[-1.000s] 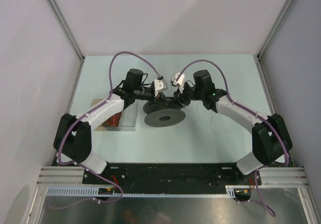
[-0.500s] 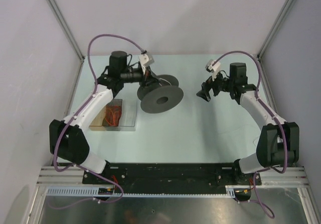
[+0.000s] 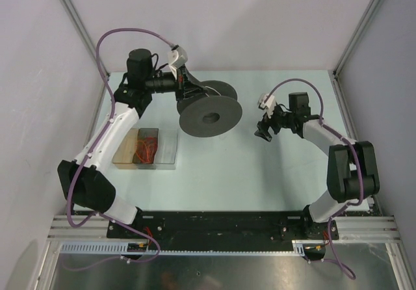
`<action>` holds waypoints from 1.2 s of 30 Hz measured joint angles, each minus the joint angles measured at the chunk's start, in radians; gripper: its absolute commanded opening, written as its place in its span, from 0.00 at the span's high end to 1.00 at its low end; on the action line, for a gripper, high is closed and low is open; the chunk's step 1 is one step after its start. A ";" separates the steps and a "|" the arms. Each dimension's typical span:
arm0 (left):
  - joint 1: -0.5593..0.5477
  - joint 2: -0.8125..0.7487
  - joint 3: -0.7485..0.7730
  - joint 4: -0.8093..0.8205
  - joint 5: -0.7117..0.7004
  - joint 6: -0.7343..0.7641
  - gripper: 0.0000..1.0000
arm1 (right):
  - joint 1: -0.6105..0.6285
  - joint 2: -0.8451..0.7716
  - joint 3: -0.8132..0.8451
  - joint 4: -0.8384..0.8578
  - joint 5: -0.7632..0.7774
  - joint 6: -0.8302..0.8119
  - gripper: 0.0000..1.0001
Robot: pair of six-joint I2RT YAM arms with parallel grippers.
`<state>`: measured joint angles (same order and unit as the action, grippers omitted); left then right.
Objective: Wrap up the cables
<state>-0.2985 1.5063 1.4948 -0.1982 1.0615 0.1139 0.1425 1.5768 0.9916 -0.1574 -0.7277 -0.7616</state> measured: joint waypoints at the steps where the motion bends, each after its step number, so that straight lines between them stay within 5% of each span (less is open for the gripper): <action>1: 0.000 0.000 0.000 0.000 0.006 -0.002 1.00 | 0.003 0.020 0.000 0.009 0.011 -0.003 0.08; 17: 0.000 -0.042 0.005 0.000 0.023 -0.011 1.00 | 0.130 0.299 0.068 0.189 0.292 0.140 0.28; 22: 0.000 -0.032 0.054 -0.015 0.009 -0.041 1.00 | 0.151 0.352 0.121 0.213 0.352 0.158 0.82; 24: 0.000 -0.018 0.105 -0.017 -0.013 -0.079 1.00 | 0.151 0.361 0.126 0.215 0.358 0.156 0.96; 30: 0.010 0.038 0.265 -0.011 -0.226 -0.256 1.00 | 0.122 0.359 0.138 0.169 0.352 0.145 1.00; 36: 0.046 0.109 0.351 -0.007 -0.621 -0.510 1.00 | 0.074 0.318 0.138 0.035 0.347 0.124 1.00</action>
<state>-0.2527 1.6157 1.8462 -0.2054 0.4400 -0.3962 0.2165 1.8950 1.1297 -0.1219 -0.3809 -0.6373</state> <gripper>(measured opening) 0.026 0.018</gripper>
